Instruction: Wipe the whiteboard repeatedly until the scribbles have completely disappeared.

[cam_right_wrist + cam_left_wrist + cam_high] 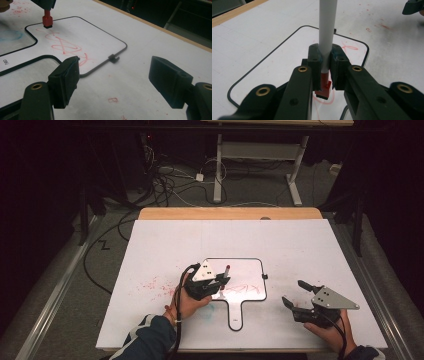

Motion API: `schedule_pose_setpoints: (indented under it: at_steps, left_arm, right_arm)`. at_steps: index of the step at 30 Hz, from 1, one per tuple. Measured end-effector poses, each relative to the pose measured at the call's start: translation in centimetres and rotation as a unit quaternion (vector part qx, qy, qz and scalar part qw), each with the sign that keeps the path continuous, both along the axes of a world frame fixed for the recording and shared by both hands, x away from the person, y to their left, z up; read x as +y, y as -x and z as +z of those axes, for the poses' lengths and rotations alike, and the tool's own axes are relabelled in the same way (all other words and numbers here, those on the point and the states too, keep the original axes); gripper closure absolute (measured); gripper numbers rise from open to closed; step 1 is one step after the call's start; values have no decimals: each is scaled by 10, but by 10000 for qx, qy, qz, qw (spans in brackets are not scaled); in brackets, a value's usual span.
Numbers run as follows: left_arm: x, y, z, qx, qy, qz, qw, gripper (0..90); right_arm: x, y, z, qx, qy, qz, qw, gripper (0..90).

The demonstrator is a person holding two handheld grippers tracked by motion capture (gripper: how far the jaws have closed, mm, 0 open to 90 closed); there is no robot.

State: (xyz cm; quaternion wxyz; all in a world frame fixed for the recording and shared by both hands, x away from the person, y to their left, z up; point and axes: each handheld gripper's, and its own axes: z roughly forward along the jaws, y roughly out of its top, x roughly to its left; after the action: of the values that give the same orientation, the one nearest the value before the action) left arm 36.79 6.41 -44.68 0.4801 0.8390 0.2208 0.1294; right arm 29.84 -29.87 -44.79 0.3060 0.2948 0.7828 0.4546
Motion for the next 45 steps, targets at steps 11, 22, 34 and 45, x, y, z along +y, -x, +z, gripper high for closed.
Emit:
schedule_pose_setpoints:
  at_steps: [11,22,34,45]
  left_arm:
    - [-12,-9,-12,92,14,-20,10000,787]
    - [-86,-21,-12,-45,-176,-343,9992,789]
    - [-128,-21,-10,-93,-238,-725,9970,789]
    - [-75,-18,-17,-74,32,-492,9988,790]
  right_arm:
    - [4,0,-5,103,105,148,9998,256]
    - [-1,5,-6,144,140,87,9998,260]
    - [1,5,-8,213,200,186,9994,259]
    - [3,5,-9,254,213,235,9992,259]
